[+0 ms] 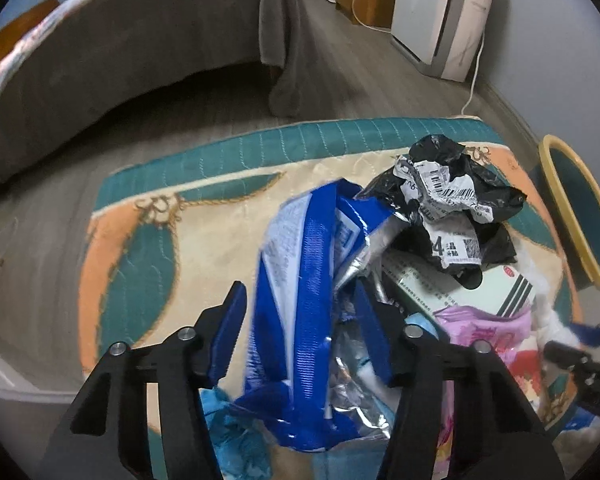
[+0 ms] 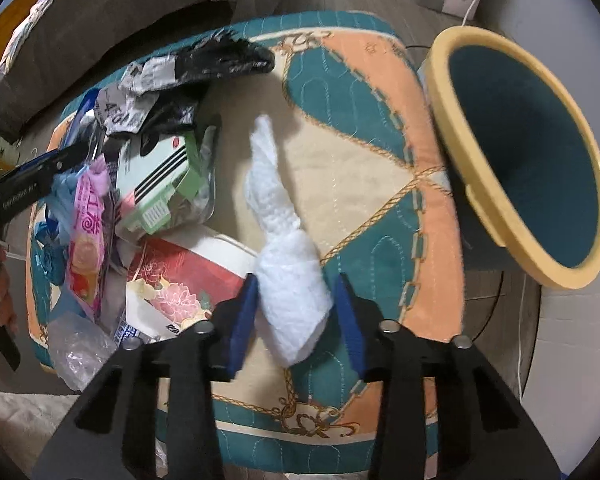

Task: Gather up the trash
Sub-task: 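Grasp the blue snack wrapper with the left tool while the right tool grasps the white tissue, then drop the white tissue into the bin with the right tool while the left tool drops the blue wrapper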

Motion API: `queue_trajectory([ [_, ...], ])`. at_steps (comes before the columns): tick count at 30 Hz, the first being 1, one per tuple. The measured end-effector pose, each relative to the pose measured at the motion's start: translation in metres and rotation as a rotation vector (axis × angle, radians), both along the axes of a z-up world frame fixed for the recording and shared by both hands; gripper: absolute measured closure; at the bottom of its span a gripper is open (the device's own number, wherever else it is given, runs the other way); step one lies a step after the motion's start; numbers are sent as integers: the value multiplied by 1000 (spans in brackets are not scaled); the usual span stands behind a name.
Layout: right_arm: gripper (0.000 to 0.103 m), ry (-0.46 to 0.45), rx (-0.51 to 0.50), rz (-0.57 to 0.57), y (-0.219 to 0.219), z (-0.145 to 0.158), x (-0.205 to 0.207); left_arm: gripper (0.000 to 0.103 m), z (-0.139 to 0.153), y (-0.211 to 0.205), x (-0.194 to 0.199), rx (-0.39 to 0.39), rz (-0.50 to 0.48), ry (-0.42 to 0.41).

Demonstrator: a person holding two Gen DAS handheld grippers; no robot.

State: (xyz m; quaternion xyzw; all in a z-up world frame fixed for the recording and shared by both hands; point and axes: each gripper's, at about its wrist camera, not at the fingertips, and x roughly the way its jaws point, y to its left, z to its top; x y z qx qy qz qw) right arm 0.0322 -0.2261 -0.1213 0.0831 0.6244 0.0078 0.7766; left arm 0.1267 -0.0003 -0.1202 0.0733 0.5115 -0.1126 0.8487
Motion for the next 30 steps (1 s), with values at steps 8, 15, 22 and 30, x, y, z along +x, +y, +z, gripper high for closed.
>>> queue_trajectory([
  [8,78,-69,15,6,0,40,-1,77,12,0,-4,7,8,-57],
  [15,78,-215,-4,8,-17,105,-8,78,67,6,-13,10,50,-247],
  [22,78,-327,-17,-44,-80,154,9,78,148,-47,-36,15,-75,-487],
  [30,78,-349,-80,-183,-167,147,7,78,168,-164,-49,-83,-299,-432],
])
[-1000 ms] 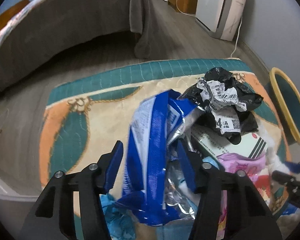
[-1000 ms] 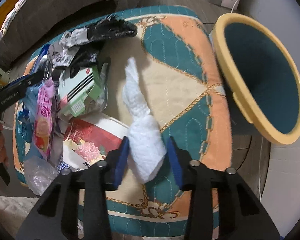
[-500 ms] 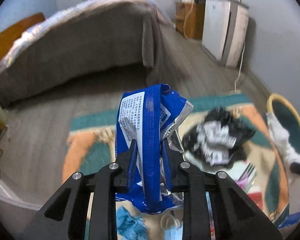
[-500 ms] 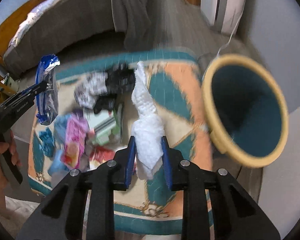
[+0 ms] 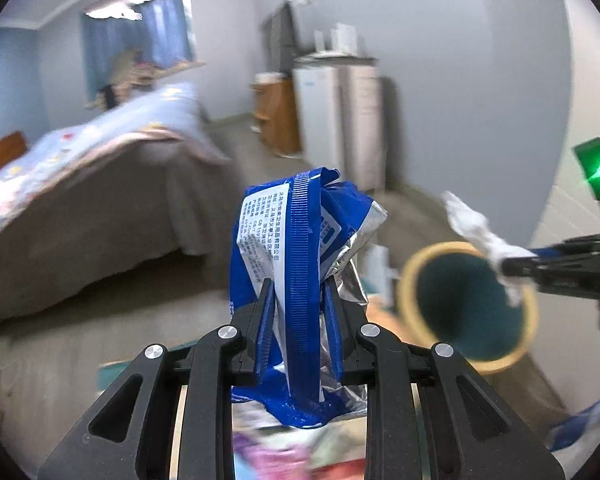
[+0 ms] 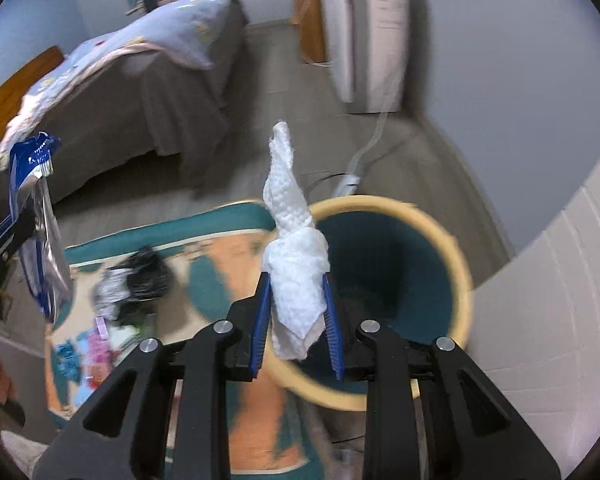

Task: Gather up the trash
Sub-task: 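Drop the white tissue into the bin with the right tool while the left tool drops the blue wrapper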

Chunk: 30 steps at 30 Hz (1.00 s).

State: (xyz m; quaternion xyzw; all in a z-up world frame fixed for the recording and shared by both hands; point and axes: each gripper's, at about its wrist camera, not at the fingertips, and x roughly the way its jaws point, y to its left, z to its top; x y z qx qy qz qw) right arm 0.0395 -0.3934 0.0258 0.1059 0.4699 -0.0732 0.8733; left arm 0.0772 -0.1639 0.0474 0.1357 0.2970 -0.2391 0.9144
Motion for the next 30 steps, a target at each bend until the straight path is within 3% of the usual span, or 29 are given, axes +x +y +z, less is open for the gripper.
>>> queue_trajectory([
  [9,76,49,55,-115,-58,-27,-14,76,-56,-130,15,17,-166,245],
  [12,61,40,63,-145,-66,-27,-16,72,-65,-151,17,16,-174,278],
  [13,51,36,69,-155,-65,-27,-14,65,-66,-147,17,9,-171,285],
  [14,48,30,75,-165,-67,-27,-16,54,-66,-148,20,2,-165,285],
  [17,39,24,81,-183,-67,-26,-17,35,-62,-145,22,-10,-154,272],
  [21,8,7,69,-208,-65,-21,-16,12,-55,-126,17,-3,-102,239],
  [30,6,-1,48,-132,-37,-14,-6,7,-29,-38,7,-11,31,183],
])
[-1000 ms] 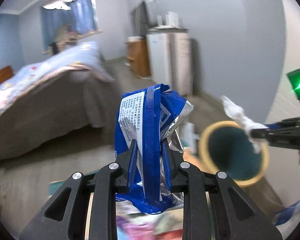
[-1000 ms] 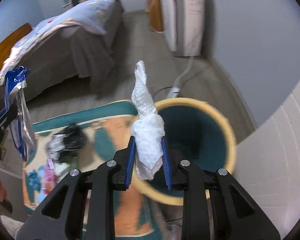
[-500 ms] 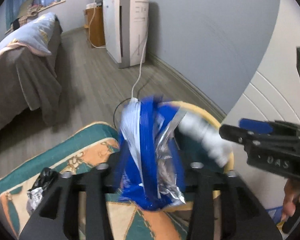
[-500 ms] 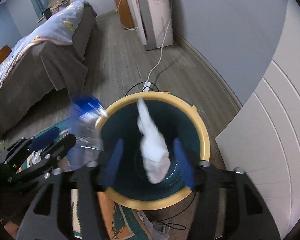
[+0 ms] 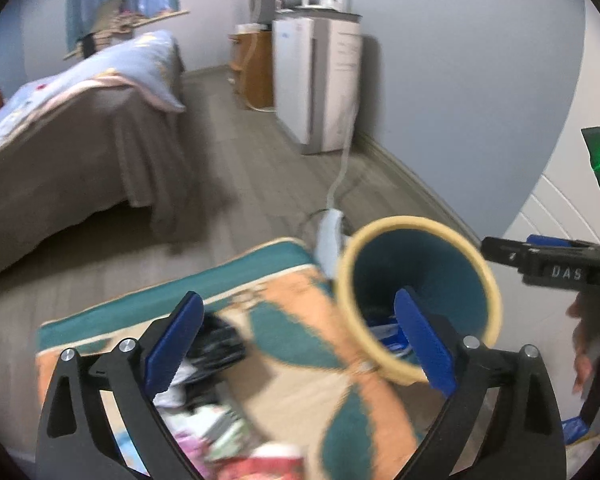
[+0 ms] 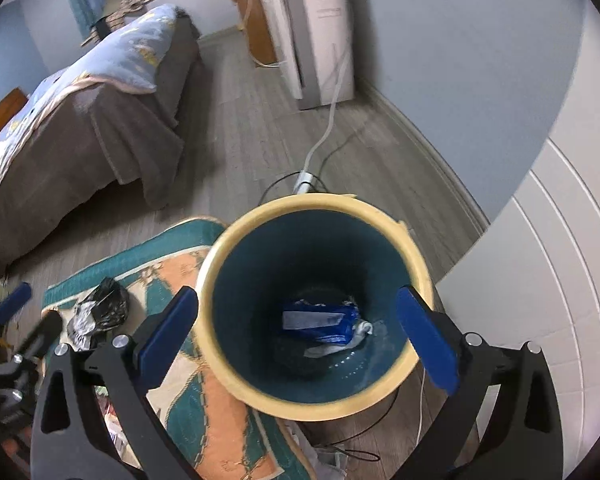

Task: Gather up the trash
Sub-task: 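Drop the white tissue into the bin with the right tool while the left tool drops the blue wrapper, then grasp the blue crumpled paper with the left tool while the right tool grasps the clear plastic bag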

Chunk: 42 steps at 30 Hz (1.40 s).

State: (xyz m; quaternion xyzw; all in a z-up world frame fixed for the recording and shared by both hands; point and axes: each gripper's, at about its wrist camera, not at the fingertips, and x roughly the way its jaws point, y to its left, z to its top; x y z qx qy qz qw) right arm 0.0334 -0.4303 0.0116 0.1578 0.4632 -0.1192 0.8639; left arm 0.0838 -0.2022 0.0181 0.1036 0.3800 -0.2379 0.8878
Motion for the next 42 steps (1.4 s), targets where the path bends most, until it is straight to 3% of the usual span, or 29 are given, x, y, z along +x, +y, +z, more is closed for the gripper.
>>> queue_trajectory([
  [12,6,-26,11,163,81,11,6,7,24,138,-34,45,228,-62],
  [23,6,-8,-31,322,176,-3,-10,6,-6,237,-62,39,417,-20],
  [28,6,8,-34,379,227,-22,-29,6,-27,266,-63,56,458,14],
  [33,6,84,-65,465,277,-56,-46,6,-39,294,-54,57,510,37],
  [38,6,157,6,553,315,-85,-59,6,-62,309,-44,64,528,104],
  [42,7,219,-8,609,337,-104,-62,6,-87,311,-37,48,526,193],
])
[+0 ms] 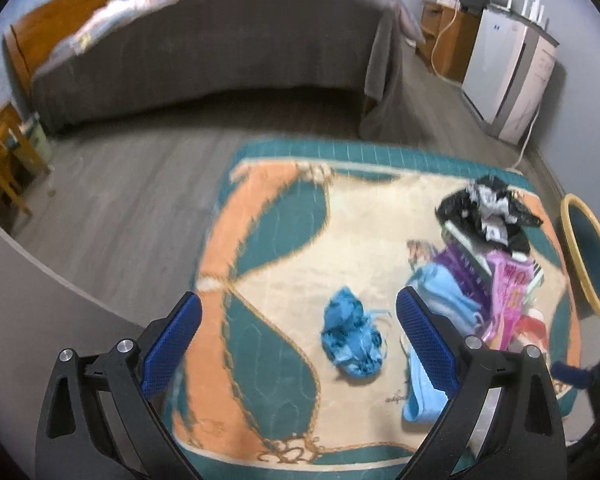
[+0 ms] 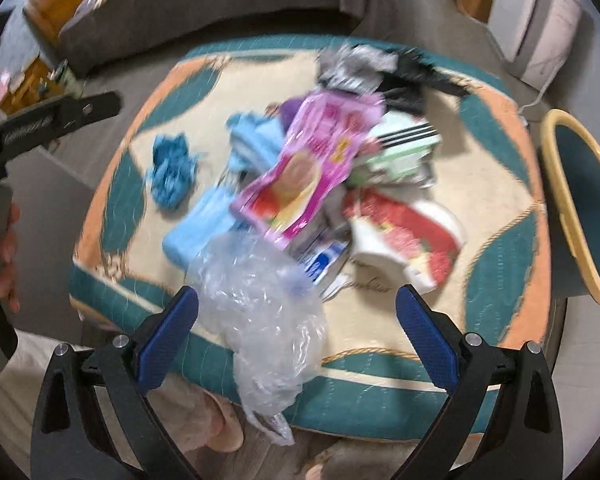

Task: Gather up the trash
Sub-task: 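Grasp the blue crumpled paper with the left tool while the right tool grasps the clear plastic bag, then drop the clear plastic bag into the bin with the right tool while the left tool drops the blue paper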

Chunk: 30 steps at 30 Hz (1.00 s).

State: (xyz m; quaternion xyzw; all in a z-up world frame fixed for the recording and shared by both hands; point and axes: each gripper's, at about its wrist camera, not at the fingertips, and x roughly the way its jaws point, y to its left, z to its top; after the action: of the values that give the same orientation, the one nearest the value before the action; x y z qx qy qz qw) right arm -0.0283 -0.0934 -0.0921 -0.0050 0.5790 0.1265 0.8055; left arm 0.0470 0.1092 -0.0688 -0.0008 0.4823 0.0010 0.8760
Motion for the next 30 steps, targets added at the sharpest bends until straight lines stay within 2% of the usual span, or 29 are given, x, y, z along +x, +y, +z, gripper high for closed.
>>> queue_trajectory([
  [2,18,8,8,16,5,-3,-4,6,-9,-4,2,13,-12,26],
  [4,47,52,41,27,7,-9,-2,6,-21,-12,4,30,-36,56],
  [5,54,74,68,34,8,-11,-2,6,-25,-15,5,28,-46,67],
  [6,72,82,76,38,9,-12,-1,6,-33,-20,7,16,-67,89],
  [7,81,80,74,47,10,-10,-1,8,-37,-22,8,14,-78,99],
  [8,83,72,72,55,11,-7,0,10,-41,-26,9,14,-93,109],
  [10,87,45,72,76,12,3,0,27,-50,-35,11,40,-120,130],
  [11,87,32,73,80,11,8,0,44,-56,-38,13,39,-135,154],
  [12,88,22,77,78,9,13,1,53,-60,-40,14,29,-142,176],
  [14,88,3,78,67,3,20,4,60,-66,-40,15,12,-147,199],
  [17,89,-9,102,37,-10,31,9,67,-65,-43,15,19,-163,194],
  [20,89,-45,108,14,-23,46,15,70,-55,-43,13,43,-160,148],
  [25,89,-117,118,-53,-46,75,30,70,-18,-40,12,6,-133,22],
  [30,89,-202,90,-118,-85,105,40,70,17,-54,11,-33,-167,-78],
])
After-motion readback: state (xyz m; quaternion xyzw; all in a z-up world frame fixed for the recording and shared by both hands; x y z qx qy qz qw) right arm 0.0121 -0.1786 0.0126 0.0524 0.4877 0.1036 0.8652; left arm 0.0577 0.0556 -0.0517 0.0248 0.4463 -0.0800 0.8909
